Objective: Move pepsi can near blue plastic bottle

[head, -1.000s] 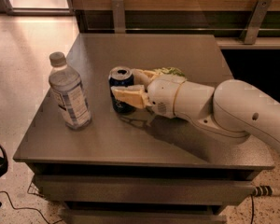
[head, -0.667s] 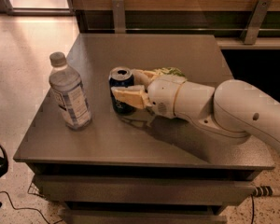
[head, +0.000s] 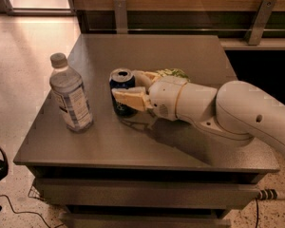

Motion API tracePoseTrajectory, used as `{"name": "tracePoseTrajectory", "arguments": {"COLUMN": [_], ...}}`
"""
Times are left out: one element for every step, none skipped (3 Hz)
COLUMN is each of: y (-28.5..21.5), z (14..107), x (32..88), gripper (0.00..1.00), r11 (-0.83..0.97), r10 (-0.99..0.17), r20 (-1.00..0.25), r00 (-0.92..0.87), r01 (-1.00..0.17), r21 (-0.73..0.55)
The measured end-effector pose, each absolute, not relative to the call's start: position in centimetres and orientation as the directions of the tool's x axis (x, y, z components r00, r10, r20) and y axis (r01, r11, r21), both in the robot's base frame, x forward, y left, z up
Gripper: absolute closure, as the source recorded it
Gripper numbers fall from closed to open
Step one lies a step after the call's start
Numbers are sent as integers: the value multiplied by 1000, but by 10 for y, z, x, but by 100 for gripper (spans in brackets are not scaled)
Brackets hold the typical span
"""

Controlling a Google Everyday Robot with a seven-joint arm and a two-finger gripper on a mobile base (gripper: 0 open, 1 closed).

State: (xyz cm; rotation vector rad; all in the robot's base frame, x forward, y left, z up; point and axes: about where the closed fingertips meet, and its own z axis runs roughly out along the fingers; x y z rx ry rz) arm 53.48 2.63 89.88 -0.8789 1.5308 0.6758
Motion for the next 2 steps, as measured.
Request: {"name": "tracePoseTrajectory", "arguments": {"y": [28, 30], "z": [899, 900], "x": [534, 534], "gripper": [5, 0], "r11": [545, 543], "r10": [-157, -157], "r20": [-987, -987], "r00": [-28, -27], "r01": [-836, -837], "r21": [-63, -64]}}
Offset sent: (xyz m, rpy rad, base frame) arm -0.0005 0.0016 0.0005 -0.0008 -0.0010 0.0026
